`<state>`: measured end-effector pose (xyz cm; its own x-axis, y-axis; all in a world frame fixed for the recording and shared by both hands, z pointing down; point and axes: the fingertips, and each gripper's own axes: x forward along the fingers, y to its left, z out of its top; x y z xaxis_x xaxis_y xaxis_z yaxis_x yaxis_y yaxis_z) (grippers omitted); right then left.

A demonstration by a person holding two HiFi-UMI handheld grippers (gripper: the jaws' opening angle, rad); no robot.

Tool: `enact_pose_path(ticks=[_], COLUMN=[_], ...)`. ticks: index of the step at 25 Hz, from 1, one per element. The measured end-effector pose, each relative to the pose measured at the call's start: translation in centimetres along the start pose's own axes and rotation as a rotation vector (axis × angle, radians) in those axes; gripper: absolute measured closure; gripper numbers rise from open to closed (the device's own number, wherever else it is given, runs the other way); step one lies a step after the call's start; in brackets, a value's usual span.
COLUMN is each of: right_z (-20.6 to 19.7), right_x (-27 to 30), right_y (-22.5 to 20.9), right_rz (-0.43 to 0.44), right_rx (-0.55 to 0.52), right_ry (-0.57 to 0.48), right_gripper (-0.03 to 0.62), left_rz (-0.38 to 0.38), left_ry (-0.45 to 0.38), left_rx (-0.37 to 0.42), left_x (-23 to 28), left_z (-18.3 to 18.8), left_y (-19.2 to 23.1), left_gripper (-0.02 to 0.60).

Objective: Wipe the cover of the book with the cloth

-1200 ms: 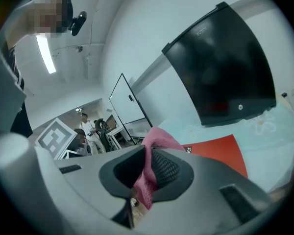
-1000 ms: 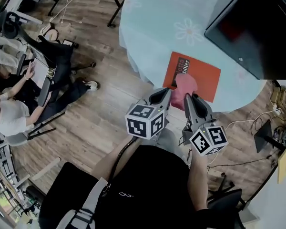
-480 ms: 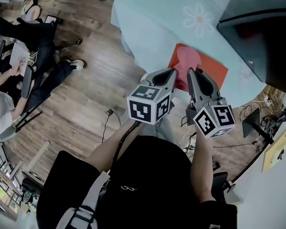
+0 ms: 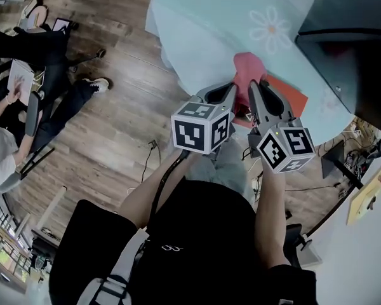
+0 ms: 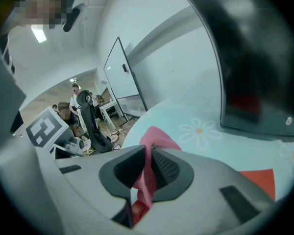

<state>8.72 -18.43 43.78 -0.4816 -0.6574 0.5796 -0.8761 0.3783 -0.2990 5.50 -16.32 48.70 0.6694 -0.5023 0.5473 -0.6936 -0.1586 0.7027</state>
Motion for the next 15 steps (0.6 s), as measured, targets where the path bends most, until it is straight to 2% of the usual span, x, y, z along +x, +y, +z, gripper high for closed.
enact_pose_path(ticks=[3, 8, 15], right_z=[-0.2, -0.8, -1.5], right_x=[1.1, 1.6, 2.6], right_y=[0.2, -0.5, -1.5], right_rz=[0.004, 0.012, 0.019], right_rx=[-0.009, -0.003, -0.020], right_ry=[0.018, 0.055, 0.099], right_gripper=[0.554, 0.554, 0.554], left_rz=[0.009, 0.072, 0.067], left_ry=[0.006, 0.012, 0.045], left_rx=[-0.028, 0.052, 0.009], left_x=[0.2, 0.7, 1.8], left_z=[0.2, 0.7, -0.3], left_y=[0.7, 0.7, 0.4], left_gripper=[0.568, 0.568, 0.568])
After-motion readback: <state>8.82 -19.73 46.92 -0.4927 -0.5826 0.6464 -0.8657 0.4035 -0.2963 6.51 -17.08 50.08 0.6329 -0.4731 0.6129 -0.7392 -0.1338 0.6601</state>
